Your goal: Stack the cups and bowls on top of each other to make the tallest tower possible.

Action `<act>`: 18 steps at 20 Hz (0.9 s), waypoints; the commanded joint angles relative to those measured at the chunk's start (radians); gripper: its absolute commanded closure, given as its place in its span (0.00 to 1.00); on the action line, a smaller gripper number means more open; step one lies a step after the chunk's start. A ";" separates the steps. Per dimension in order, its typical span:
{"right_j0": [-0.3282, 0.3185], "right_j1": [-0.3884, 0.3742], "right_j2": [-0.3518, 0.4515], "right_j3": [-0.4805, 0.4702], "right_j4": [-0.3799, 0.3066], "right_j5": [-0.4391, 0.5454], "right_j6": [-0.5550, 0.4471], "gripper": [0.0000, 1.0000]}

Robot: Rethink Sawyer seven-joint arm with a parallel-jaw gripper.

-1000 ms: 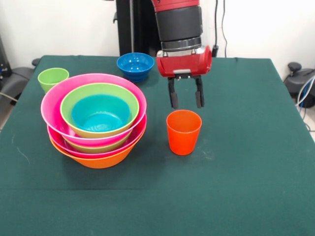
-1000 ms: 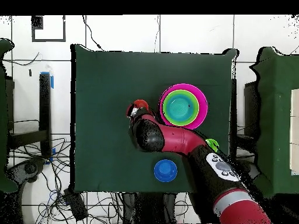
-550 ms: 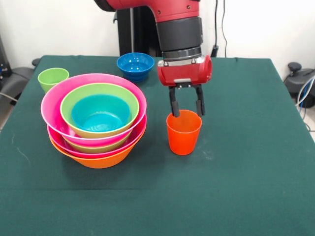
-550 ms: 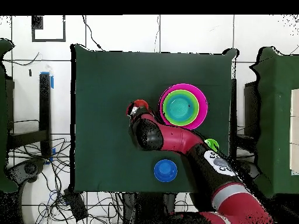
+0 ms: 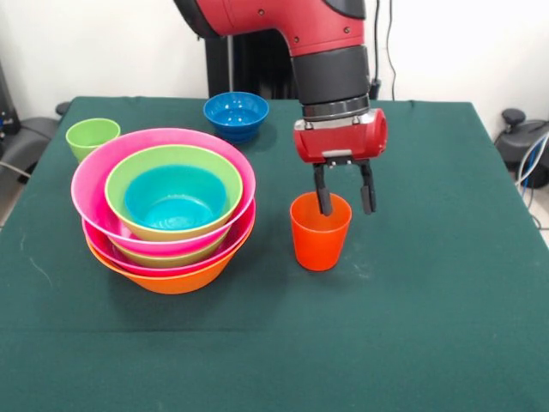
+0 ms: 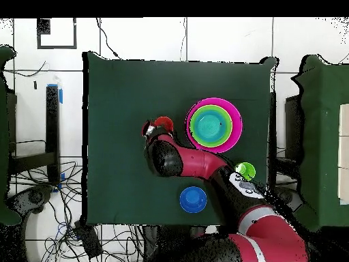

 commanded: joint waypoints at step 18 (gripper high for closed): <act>-0.016 0.120 -0.009 -0.083 -0.010 -0.053 0.127 0.00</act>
